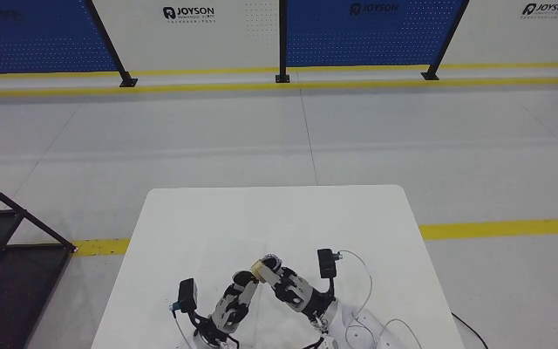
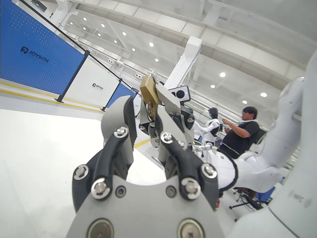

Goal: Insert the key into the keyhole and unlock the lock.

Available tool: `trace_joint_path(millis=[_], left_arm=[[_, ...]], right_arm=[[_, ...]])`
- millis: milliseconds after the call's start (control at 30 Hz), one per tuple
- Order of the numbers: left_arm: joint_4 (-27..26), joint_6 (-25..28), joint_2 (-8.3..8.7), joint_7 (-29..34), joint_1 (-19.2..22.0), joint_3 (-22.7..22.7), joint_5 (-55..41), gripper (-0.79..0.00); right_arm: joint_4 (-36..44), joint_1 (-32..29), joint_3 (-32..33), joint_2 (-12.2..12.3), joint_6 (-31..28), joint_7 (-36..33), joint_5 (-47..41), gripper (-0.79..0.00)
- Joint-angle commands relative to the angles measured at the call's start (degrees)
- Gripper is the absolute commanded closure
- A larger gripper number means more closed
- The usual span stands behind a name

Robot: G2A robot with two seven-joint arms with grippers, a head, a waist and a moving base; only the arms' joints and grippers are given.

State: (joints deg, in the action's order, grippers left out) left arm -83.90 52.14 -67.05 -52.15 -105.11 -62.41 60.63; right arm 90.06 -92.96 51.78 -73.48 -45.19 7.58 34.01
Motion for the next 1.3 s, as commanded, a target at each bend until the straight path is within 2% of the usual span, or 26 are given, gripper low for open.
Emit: trace_joint_path(millis=[0, 100, 300, 533, 867, 1167, 1267], left_arm=[[0.0, 2.1, 0.21, 2.1, -0.2, -0.4, -2.3, -0.283], [0.5, 5.9, 0.57, 6.1, -0.3, -0.8, -6.9, -0.240], [-0.8, 5.9, 2.04, 13.8, 0.1, 2.3, -15.6, -0.188], [-3.7, 5.9, 4.78, 21.3, 0.8, 4.2, -25.9, -0.151], [-4.9, 5.9, 7.03, 24.1, 1.6, 5.0, -30.7, -0.068], [-4.4, 5.9, 7.90, 24.1, 2.3, 5.8, -31.5, -0.139], [-4.4, 5.9, 8.07, 23.9, 2.5, 6.1, -31.4, -0.120]], right_arm=[[0.0, 0.0, 0.1, 0.0, -0.3, 0.1, 0.0, 0.000], [-0.1, -0.1, 0.2, 0.1, -0.6, 0.2, 0.0, 0.000], [-0.1, 0.0, 0.3, 0.2, -0.4, 0.0, -0.1, 0.000], [-0.3, 0.2, 0.0, 0.1, 0.2, -0.3, -0.3, 0.000], [-0.8, 0.7, 0.1, 0.2, 0.2, -0.5, -1.2, 0.000], [-0.6, 0.7, 0.5, 0.3, 0.2, -0.7, -1.7, 0.000], [-0.6, 0.7, 0.5, 0.3, 0.2, -0.9, -1.8, 0.000]])
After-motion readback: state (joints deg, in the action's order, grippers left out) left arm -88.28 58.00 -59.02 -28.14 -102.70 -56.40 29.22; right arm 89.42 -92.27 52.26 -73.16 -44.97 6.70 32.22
